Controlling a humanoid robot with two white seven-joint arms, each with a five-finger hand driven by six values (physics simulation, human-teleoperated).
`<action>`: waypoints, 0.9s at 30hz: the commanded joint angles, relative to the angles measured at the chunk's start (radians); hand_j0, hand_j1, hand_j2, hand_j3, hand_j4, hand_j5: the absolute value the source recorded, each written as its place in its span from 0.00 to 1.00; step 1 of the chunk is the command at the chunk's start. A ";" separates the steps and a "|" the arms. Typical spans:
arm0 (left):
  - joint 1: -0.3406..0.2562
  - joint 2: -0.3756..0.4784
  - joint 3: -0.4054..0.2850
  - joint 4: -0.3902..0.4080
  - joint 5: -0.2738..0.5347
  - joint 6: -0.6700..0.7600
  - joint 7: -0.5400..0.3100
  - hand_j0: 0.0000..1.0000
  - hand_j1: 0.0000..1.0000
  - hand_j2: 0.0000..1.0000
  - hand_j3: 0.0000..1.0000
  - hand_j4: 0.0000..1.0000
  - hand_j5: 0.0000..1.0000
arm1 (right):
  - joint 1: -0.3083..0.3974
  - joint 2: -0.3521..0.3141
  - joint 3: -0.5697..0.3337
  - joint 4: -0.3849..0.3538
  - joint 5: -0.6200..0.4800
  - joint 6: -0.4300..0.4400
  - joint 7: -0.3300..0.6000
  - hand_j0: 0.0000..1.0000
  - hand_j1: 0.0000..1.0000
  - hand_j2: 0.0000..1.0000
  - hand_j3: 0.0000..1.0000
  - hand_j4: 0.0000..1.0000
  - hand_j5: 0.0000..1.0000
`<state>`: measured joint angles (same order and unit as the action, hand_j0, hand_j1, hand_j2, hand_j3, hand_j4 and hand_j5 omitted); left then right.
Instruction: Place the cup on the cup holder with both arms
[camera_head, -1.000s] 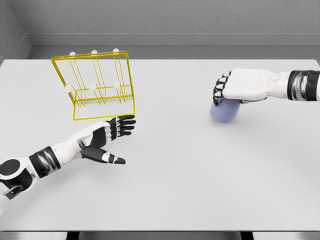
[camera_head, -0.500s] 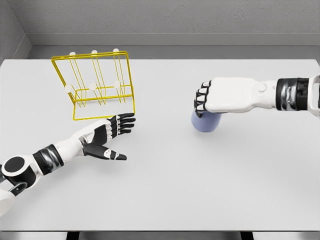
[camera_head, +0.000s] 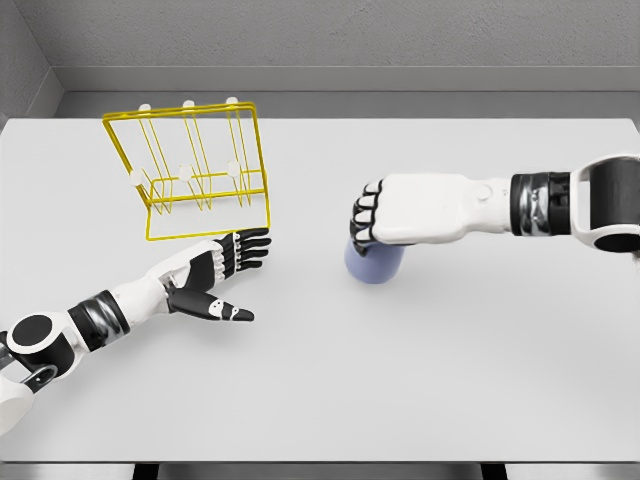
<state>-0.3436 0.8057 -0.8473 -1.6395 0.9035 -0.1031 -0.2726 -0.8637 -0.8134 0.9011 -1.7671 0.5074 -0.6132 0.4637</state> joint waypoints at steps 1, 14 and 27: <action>0.000 0.001 0.001 0.000 0.003 -0.001 0.000 1.00 1.00 1.00 1.00 1.00 1.00 | 0.003 0.010 0.001 0.000 -0.006 0.002 -0.002 0.54 0.54 0.54 0.54 0.54 0.54; -0.006 0.000 0.001 0.004 0.002 -0.003 0.000 1.00 1.00 1.00 1.00 1.00 1.00 | 0.032 0.117 0.012 0.000 -0.004 0.002 0.001 0.54 0.54 0.54 0.54 0.54 0.54; -0.006 0.000 0.002 0.004 -0.003 -0.003 0.001 1.00 1.00 1.00 1.00 1.00 1.00 | 0.060 0.134 0.056 0.005 0.072 0.002 0.001 0.55 0.55 0.55 0.55 0.55 0.55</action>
<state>-0.3497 0.8047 -0.8458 -1.6348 0.8977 -0.1057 -0.2724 -0.8038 -0.6785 0.9579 -1.7639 0.5741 -0.6132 0.4655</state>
